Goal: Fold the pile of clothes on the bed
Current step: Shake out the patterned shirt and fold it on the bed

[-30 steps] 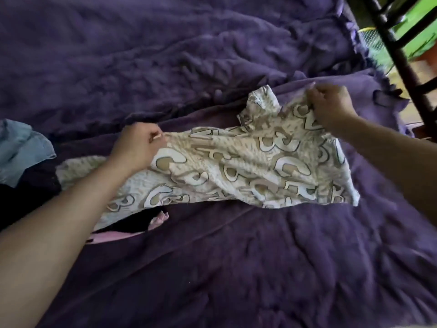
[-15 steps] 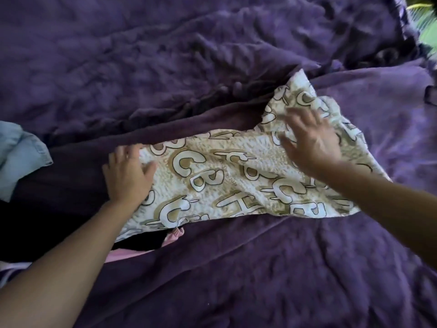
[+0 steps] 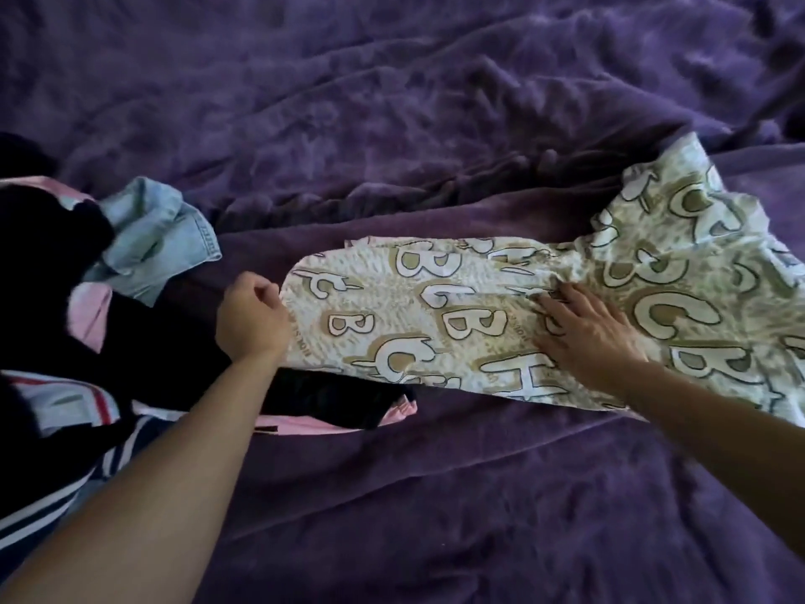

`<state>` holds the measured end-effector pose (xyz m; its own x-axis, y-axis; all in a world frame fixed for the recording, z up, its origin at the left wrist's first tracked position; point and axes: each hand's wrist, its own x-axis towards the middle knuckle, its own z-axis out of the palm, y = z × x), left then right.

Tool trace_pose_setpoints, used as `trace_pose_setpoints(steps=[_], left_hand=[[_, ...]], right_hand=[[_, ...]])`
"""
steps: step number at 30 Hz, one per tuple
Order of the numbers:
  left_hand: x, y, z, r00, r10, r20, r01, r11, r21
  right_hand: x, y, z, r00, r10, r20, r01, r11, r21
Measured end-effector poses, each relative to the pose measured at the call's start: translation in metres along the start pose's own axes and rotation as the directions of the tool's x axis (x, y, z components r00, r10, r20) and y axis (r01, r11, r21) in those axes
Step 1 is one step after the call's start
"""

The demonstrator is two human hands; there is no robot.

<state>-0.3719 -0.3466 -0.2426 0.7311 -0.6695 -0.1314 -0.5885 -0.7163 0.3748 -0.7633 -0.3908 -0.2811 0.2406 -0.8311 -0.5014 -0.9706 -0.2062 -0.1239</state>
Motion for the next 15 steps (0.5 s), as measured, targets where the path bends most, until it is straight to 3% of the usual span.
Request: trace_pose_setpoints(steps=[1,3,6,10,12,15], left_hand=[[-0.002,0.005,-0.002,0.999,0.033,0.013,-0.033,0.999,0.032],[-0.020,0.018,0.000,0.971,0.240,0.014,-0.241,0.967,0.081],[-0.077,0.045,0.017,0.825,0.553,0.115,-0.559,0.829,0.018],[-0.152,0.092,0.056,0.647,0.690,0.325,-0.707,0.702,-0.084],[-0.176,0.114,0.078,0.568,0.741,0.359,-0.765,0.636,-0.103],[-0.197,0.138,0.110,0.490,0.771,0.407,-0.816,0.570,-0.096]], right_hand=[[-0.001,-0.002,-0.002,1.000,-0.003,-0.003,0.003,1.000,0.002],[-0.007,-0.007,-0.007,0.999,-0.018,-0.042,0.020,0.999,0.042],[-0.024,-0.003,-0.017,0.990,-0.017,-0.139,0.037,0.988,0.147],[-0.018,0.044,-0.060,0.943,0.075,-0.325,-0.006,0.978,0.207],[-0.004,0.077,-0.089,0.882,0.211,-0.421,-0.099,0.958,0.271],[0.024,0.119,-0.125,0.801,0.442,-0.404,-0.259,0.864,0.432]])
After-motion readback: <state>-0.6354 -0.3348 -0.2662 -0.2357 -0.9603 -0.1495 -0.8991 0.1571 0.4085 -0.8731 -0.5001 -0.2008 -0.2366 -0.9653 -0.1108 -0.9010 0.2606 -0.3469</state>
